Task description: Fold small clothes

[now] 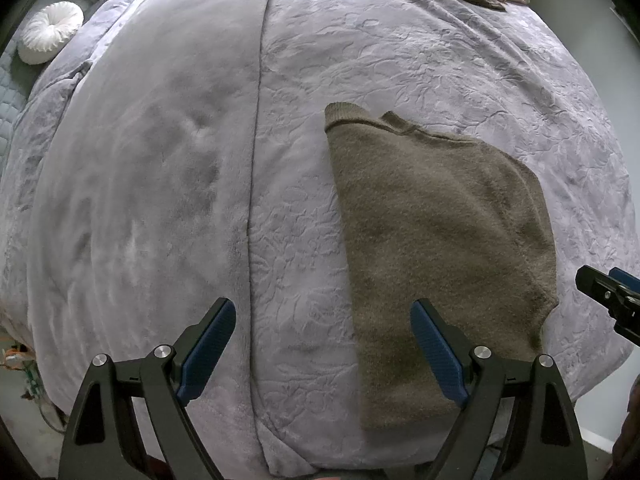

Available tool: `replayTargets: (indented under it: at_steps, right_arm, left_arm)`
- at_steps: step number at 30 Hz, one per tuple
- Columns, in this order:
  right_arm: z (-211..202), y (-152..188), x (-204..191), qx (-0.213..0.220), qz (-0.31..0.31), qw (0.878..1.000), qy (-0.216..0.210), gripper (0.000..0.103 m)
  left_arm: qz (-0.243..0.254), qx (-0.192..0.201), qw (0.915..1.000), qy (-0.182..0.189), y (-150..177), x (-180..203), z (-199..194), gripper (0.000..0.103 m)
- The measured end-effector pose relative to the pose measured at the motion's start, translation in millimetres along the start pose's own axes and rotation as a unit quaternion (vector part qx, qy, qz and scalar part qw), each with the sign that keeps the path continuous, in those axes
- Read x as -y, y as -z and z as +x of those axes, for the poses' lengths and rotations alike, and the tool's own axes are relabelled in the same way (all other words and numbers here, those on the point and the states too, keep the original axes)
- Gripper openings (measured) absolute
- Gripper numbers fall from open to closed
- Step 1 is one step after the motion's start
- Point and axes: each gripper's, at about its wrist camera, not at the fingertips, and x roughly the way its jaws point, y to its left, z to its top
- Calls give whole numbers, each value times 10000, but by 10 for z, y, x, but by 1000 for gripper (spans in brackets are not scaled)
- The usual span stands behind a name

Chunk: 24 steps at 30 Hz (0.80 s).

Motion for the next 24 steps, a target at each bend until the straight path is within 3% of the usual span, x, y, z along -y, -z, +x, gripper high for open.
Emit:
replayTargets:
  at_steps: [24]
  right_arm:
    - [6, 4, -13, -24, -2, 10000, -14, 86]
  left_arm:
    - [9, -73, 9999, -121, 0, -15, 35, 90]
